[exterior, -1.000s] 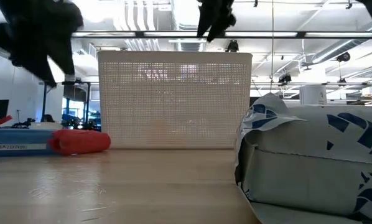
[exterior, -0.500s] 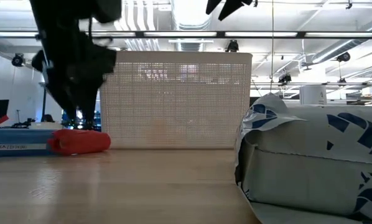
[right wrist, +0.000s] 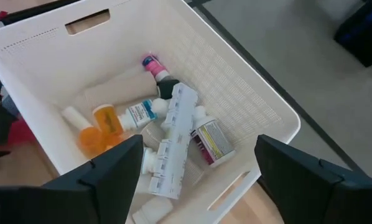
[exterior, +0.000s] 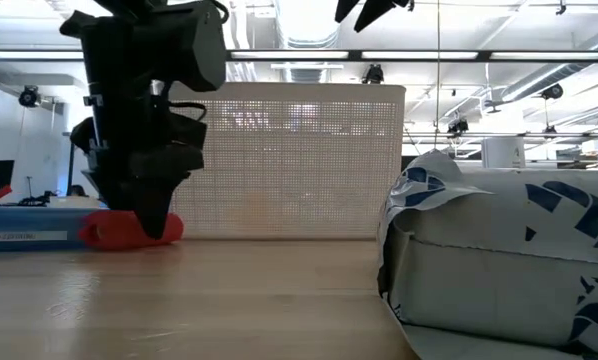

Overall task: Pick & place medical supplies in basket/bin
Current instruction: Put the red bandage into the white bin

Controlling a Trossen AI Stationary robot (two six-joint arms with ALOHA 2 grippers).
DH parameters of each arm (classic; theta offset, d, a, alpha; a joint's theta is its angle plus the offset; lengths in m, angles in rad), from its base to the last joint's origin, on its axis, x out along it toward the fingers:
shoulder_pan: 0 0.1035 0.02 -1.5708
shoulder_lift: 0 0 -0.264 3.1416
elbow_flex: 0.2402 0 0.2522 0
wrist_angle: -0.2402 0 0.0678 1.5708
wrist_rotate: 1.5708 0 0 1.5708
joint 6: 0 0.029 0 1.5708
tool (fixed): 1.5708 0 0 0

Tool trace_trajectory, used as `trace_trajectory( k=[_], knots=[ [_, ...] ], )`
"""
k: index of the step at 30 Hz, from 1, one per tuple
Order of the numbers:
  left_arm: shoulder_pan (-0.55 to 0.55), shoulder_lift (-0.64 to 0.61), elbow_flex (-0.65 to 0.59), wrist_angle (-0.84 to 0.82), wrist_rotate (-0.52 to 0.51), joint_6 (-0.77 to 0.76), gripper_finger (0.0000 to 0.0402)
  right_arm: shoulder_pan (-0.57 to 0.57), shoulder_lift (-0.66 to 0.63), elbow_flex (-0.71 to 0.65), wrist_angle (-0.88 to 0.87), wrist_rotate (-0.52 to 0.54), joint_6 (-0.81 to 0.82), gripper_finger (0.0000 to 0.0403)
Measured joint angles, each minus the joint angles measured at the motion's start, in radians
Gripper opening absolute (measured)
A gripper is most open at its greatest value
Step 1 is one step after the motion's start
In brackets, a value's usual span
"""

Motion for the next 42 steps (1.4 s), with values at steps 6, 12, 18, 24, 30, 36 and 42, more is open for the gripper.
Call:
trace_trajectory(
  k=[6, 12, 18, 24, 30, 36, 42],
  knots=[
    [0.0, 0.007, -0.004, 0.008, 0.005, 0.0, 0.0209, 0.0, 0.001, -0.001, -0.001, 0.0, 0.0, 0.0295],
    [-0.005, 0.005, 0.018, 0.005, 0.03, 0.044, 0.0117, 0.0, 0.002, -0.001, -0.001, 0.0, 0.0, 0.029],
    [-0.023, -0.051, 0.154, 0.015, 0.083, 0.189, 0.008, 0.0, 0.002, -0.001, -0.001, 0.0, -0.005, 0.0288],
    [-0.024, -0.085, 0.382, 0.071, 0.082, 0.441, 0.0076, 0.0, 0.002, -0.001, -0.002, -0.001, -0.008, 0.0285],
    [-0.025, -0.093, 0.663, 0.109, -0.066, 0.756, 0.0076, 0.002, -0.004, -0.002, -0.026, -0.001, -0.013, 0.0284],
    [0.08, -0.095, 0.776, 0.093, -0.272, 1.077, 0.0077, 0.013, -0.052, -0.002, -0.103, -0.001, -0.005, 0.0277],
    [0.327, -0.094, 0.722, 0.081, -0.081, 1.138, 0.0083, 0.04, -0.14, -0.002, -0.17, 0.007, 0.059, 0.0277]
  ],
)
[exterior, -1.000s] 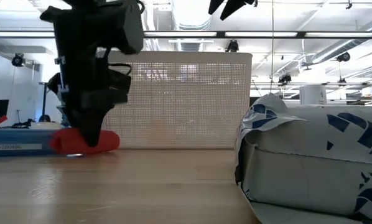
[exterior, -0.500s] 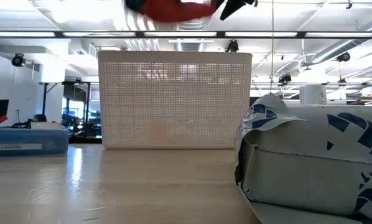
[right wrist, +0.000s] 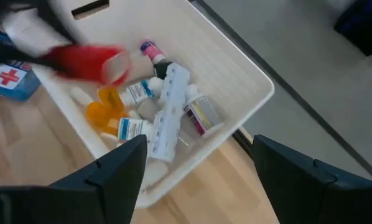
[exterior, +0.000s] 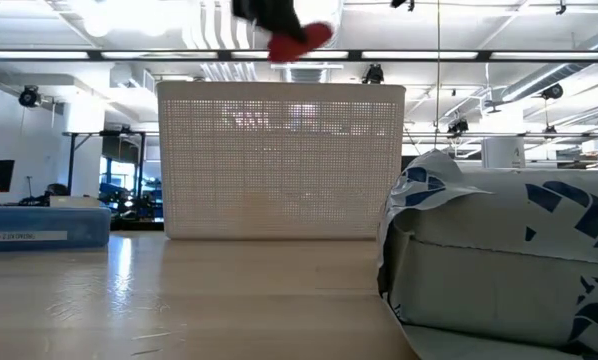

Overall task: Pick & place medical supplies in basket/bin
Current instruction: Put the red bandage into the white bin, then put the white bag into the white bin

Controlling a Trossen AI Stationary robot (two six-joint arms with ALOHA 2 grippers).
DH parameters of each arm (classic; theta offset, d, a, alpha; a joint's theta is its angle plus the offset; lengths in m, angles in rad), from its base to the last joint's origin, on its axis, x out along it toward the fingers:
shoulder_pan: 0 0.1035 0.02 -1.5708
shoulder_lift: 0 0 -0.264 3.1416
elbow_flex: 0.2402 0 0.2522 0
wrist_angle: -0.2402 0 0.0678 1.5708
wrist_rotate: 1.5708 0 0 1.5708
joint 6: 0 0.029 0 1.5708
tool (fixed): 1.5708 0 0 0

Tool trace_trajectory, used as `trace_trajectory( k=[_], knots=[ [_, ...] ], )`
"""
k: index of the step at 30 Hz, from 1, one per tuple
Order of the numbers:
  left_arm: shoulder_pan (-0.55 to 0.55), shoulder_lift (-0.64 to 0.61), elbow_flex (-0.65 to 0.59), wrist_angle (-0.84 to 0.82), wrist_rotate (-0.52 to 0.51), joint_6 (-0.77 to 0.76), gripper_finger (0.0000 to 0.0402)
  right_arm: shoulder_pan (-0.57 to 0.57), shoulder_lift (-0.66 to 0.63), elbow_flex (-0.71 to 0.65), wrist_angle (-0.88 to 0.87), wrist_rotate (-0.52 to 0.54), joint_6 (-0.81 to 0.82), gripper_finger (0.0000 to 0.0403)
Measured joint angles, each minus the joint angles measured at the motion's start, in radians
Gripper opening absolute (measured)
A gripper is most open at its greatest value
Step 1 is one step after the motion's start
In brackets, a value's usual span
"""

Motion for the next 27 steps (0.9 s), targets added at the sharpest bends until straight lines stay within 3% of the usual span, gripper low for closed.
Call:
trace_trajectory(
  k=[4, 10, 15, 21, 23, 27],
  knots=[
    [0.109, 0.002, -0.039, -0.003, 0.0, 0.047, 0.0122, 0.027, -0.06, 0.0, -0.055, 0.044, 0.051, 0.0275],
    [0.153, -0.006, -0.044, -0.013, -0.054, 0.043, 0.0237, 0.05, -0.121, -0.008, -0.094, 0.104, 0.098, 0.0274],
    [0.092, -0.039, -0.044, -0.132, -0.099, 0.021, 0.0301, 0.049, -0.13, -0.032, -0.094, 0.108, 0.09, 0.0276],
    [-0.028, -0.067, -0.044, -0.313, -0.155, -0.125, 0.031, 0.049, -0.115, -0.088, -0.089, 0.112, 0.047, 0.0279],
    [-0.086, -0.074, -0.044, -0.373, -0.155, -0.227, 0.031, 0.049, -0.113, -0.12, -0.091, 0.038, 0.058, 0.0277],
    [-0.213, -0.082, -0.063, -0.419, -0.153, -0.345, 0.031, 0.056, -0.114, -0.199, -0.098, -0.225, 0.125, 0.0277]
  ],
)
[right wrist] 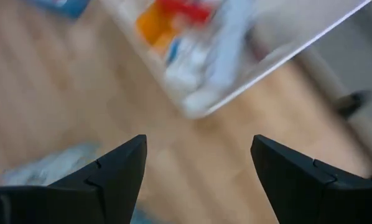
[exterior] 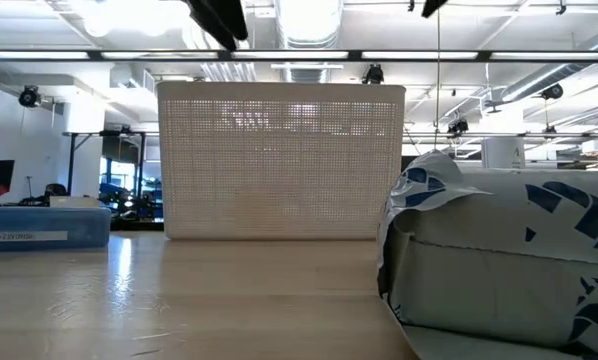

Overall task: Pick & place medical supplies in basket/bin
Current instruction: Put the white bag into the white bin

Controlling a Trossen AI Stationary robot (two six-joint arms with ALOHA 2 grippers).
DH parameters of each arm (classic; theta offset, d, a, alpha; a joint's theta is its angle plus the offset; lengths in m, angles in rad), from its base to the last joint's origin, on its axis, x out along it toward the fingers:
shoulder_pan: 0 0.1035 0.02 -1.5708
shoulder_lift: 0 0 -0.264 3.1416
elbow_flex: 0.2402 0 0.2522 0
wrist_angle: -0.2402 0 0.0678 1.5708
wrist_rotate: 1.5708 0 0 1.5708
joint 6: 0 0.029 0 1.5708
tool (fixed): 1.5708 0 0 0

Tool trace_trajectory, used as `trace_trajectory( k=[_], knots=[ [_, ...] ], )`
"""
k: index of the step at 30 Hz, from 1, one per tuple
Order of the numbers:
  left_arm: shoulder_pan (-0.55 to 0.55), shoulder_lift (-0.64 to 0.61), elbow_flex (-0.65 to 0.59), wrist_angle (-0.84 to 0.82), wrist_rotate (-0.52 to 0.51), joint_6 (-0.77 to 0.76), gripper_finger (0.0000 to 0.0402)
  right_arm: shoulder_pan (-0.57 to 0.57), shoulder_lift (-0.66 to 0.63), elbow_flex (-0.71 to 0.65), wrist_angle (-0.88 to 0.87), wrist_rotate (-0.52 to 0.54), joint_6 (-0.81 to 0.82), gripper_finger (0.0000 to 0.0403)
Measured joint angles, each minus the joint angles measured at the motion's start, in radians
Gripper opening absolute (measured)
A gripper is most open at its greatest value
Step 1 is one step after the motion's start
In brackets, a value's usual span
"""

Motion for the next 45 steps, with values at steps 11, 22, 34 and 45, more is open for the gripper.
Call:
trace_trajectory(
  k=[11, 22, 34, 45],
  knots=[
    [-0.182, -0.002, -0.104, 0.001, 0.003, -0.066, 0.031, 0.188, -0.001, -0.29, 0.017, -0.303, 0.267, 0.0272],
    [-0.237, -0.005, -0.217, 0.132, 0.055, -0.021, 0.0311, 0.484, -0.001, -0.62, 0.523, -0.402, 0.911, 0.0275],
    [-0.245, 0.001, -0.419, 0.797, 0.404, 0.067, 0.0311, 0.756, -0.001, -1.004, 1.188, -0.122, 1.59, 0.0313],
    [-0.274, 0.137, -0.468, 1.006, 0.451, -0.114, 0.0311, 0.811, 0.152, -1.076, 1.384, -0.097, 1.643, 0.0321]
  ],
)
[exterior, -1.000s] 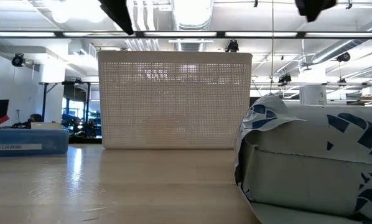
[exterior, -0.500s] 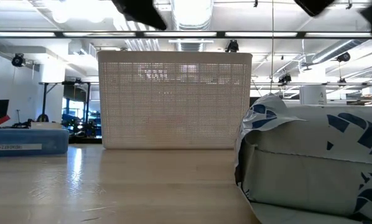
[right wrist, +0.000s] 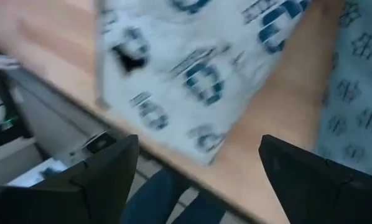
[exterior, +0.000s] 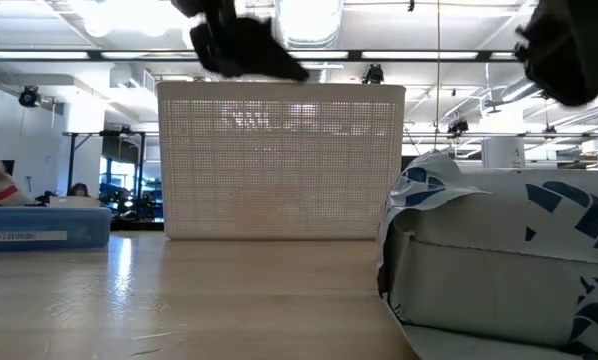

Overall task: Pick & place medical supplies in basket/bin
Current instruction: Put the white bag into the white bin

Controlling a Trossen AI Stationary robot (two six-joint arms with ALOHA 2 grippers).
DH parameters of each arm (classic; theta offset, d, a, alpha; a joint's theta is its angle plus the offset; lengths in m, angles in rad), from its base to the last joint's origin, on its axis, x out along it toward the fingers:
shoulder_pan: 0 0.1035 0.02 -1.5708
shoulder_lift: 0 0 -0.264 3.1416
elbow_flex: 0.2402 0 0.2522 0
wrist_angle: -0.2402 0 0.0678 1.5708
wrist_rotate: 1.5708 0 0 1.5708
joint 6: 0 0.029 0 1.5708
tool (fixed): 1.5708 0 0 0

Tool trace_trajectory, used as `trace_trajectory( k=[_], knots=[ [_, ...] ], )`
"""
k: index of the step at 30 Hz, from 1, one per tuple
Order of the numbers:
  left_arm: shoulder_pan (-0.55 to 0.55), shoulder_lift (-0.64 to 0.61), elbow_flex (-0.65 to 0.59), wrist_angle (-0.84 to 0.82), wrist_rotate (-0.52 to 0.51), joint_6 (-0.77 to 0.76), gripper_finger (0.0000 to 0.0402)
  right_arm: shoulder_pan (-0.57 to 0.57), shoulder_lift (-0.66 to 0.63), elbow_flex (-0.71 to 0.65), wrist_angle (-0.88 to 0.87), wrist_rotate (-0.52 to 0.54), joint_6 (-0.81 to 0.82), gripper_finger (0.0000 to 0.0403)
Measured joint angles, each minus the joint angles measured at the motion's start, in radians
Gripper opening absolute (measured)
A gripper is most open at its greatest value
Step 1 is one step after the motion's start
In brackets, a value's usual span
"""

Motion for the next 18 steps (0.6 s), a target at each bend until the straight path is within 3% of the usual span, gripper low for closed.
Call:
trace_trajectory(
  k=[7, 18],
  knots=[
    [-0.013, 0.104, 0.024, 0.001, 0.027, -0.15, 0.0311, 0.0, 0.117, 0.003, 0.041, 0.019, 0.028, 0.0319],
    [-0.056, 0.288, 0.139, 0.016, 0.079, -0.195, 0.0311, -0.003, 0.199, 0.073, 0.049, 0.257, 0.028, 0.0313]
  ],
)
